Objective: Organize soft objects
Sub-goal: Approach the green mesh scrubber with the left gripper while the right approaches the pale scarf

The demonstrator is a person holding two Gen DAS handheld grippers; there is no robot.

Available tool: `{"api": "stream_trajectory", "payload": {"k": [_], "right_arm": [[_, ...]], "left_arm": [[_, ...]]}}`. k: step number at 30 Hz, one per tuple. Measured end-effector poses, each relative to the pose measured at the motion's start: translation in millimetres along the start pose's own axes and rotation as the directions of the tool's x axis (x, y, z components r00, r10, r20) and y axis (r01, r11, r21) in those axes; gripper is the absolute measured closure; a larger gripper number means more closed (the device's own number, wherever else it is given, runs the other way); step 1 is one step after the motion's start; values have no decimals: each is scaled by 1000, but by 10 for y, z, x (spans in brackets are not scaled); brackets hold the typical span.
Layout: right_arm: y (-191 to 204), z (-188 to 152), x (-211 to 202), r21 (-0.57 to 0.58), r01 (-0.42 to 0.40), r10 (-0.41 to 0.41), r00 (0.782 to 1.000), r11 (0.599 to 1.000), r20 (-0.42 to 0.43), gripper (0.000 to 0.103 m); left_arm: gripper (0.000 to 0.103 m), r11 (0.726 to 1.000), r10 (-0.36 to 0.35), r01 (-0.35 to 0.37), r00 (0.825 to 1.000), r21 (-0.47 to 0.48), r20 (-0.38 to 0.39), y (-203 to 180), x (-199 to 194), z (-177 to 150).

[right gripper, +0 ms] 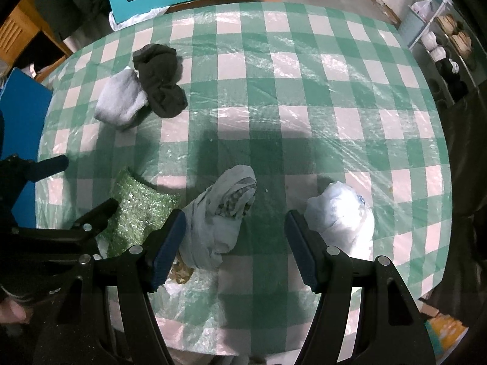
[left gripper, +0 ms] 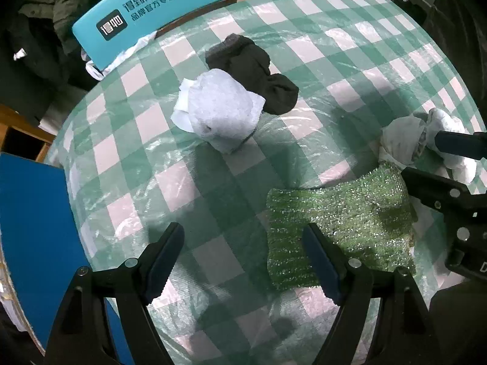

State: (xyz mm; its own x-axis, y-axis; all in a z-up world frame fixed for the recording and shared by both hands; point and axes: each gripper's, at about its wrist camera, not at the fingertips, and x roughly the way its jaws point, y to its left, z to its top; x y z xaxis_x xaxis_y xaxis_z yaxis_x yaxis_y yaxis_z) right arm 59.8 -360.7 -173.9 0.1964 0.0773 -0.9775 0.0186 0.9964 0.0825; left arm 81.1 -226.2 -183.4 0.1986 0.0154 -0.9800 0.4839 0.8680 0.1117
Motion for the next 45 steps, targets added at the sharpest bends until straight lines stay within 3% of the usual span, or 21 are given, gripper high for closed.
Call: {"api": "stream_trajectory", "payload": {"k": [17, 32, 38, 42, 45], "right_arm": [[16, -32, -50, -4, -18, 18, 1000, 1000, 7, 36], [202, 35, 119, -31, -9, 8, 1000, 999, -30, 36], [152, 48, 162, -13, 17, -18, 999, 1000, -48, 36], [55, 51, 139, 24, 8, -7, 999, 1000, -48, 36], [13, 34, 112, 30, 5, -4, 999, 1000, -43, 36]], "left_arm": [[22, 999, -32, 32, 998, -3, -46, 67, 181, -15], [22, 996, 57, -62, 996, -68, -67, 542, 216, -1], [23, 991, 3, -10, 998, -131, -58, 759, 132, -25], [23, 982, -89, 83, 996, -171, -29, 795, 23, -6], [21, 965, -181, 174, 983, -197, -17, 808, -5, 18]]}}
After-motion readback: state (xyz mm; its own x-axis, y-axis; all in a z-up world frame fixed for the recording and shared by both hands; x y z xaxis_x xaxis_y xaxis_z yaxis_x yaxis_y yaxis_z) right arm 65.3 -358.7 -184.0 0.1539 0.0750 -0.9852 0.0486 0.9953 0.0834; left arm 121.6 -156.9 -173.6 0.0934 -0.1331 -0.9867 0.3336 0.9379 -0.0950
